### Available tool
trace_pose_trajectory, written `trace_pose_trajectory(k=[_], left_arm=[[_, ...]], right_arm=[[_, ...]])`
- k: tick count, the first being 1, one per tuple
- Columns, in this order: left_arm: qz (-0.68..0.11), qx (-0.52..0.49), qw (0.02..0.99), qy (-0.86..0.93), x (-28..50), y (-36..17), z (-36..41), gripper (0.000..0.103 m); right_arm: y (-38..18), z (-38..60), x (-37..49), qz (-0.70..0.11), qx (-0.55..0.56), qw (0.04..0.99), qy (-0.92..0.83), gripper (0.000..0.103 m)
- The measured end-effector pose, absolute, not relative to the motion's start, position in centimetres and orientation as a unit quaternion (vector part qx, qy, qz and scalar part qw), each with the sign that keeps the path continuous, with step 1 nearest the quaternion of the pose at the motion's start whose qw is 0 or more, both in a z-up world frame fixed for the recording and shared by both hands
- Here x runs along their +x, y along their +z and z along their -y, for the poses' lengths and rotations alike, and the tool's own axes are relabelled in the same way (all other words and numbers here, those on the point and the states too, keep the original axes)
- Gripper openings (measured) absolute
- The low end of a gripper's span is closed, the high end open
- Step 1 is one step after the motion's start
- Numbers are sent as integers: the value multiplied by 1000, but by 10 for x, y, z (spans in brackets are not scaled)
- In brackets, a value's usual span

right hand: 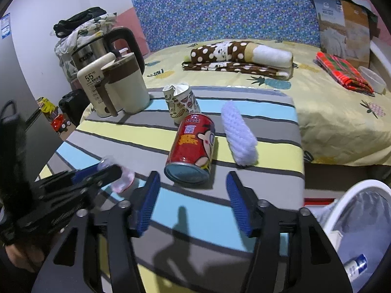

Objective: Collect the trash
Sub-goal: 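Grasp the red cartoon can with the right tool while the left tool holds the cup, then carry the plastic cup and red can over the bin with both tools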

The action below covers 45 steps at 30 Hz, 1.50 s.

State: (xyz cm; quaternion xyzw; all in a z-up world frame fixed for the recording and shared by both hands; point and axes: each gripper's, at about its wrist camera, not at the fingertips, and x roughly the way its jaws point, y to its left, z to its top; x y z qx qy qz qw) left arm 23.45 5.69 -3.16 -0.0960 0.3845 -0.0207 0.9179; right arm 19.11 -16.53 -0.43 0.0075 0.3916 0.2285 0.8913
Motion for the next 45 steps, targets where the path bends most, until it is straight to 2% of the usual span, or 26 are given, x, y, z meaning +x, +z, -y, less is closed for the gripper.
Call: trace_pose_trajectory(k=[15,16,17,18,45], left_arm=[[-388,-108,915,-23,231,-38,-71,28],[-388,-108,915,-23,231,-38,-71,28],[-389,-107,915,-23,231,-38,-70,28],[-389,-106,915,-24,231,-38,-70,28],[-378,-73,921,-59,165,-16,-33,28]], right_arm=[[-27,144,219,-423,-4,881,209,67],[-27,144,220,-428,-1,879,209,65],[-28,145,219,-431,2,878,210,57],[-27,146,218,-430,6,877,212,56],[23,181,132,-359,0,908,214,55]])
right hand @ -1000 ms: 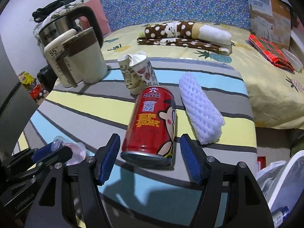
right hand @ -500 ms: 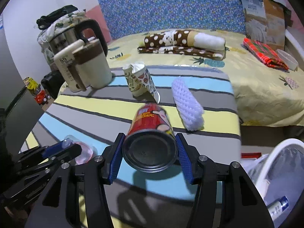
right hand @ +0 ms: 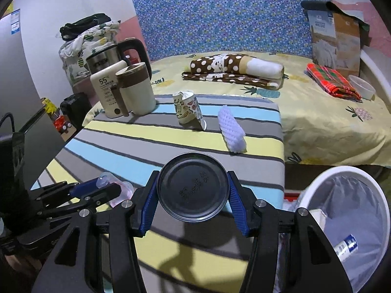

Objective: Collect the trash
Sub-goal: 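Carry the plastic cup and red can over the bin with both tools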

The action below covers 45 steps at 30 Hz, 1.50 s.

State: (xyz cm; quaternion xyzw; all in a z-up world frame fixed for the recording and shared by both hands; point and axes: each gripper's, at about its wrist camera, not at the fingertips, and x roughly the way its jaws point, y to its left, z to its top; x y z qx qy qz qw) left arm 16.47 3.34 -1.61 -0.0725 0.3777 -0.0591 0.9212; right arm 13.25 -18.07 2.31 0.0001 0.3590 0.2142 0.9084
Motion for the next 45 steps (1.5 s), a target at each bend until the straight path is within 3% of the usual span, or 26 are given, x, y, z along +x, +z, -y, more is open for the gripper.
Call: trace_pose_trajectory(k=[29,45], left_arm=[[-349,-20,917,-193,147,22,93,28],[-357,-5,895,-267,162,13,168,28]], right_arm=[[35,289,90,-331,67,935,110,55],[19,346,85,-344,100,933,43,55]])
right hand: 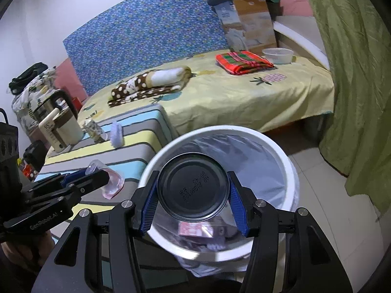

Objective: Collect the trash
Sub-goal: 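Carry the plastic cup and red can over the bin with both tools, then open the left tool over the bin while the right tool releases the can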

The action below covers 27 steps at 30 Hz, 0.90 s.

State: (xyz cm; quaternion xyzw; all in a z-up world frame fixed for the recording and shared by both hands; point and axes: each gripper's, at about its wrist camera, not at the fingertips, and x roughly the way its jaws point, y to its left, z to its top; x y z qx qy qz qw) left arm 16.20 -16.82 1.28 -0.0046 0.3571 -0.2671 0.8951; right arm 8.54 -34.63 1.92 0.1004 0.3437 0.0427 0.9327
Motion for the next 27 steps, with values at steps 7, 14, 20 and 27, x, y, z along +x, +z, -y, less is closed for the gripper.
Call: trace_pose_trajectory(k=[7,14,20,27], left_arm=[[-368,-3,884,-289,170,1,190,29],[-386,0,870,-306,183,-18,205,29],[-400,-7,864,-305,192,-30,204,33],[-394,-21,868,-302,193,-24,192,39]], right_arm=[[7,359,90,-362,108,925,32,55],[-8,363,99,-394,105,912,40,55],[-19,360,108,-415,95,904,43,57],[-10,364,103,-399,101,911,37,58]])
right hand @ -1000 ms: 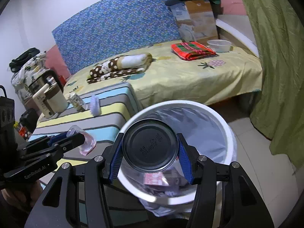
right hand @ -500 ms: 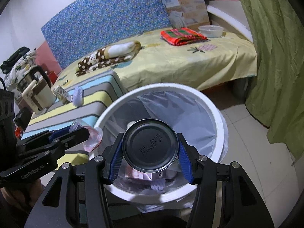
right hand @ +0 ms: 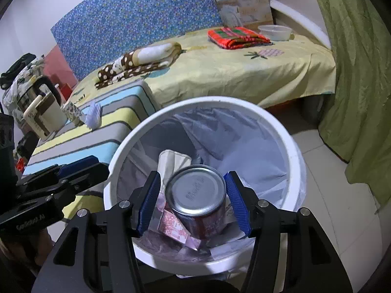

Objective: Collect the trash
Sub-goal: 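Open the left tool over the bin while the right tool releases the can, then withdraw both tools from the bin back over the table toward the foam sleeve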

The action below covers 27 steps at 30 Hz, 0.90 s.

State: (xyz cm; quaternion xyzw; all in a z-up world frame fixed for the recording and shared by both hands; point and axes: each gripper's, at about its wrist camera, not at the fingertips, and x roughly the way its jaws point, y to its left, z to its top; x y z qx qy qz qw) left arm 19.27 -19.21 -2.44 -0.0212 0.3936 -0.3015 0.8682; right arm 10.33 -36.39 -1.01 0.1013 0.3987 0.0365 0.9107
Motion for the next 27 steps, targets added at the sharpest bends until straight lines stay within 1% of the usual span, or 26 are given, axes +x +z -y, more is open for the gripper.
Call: trace_pose_trajectory(k=[10,27], left_arm=[[-388,-43,875,-288,183,-11,170,39],[-372,-51,893,-248,146,5,123,39]], right_arm=[[9,366,88,-369,103,923,28,58],[28,322,70,-338,80,934,80,58]])
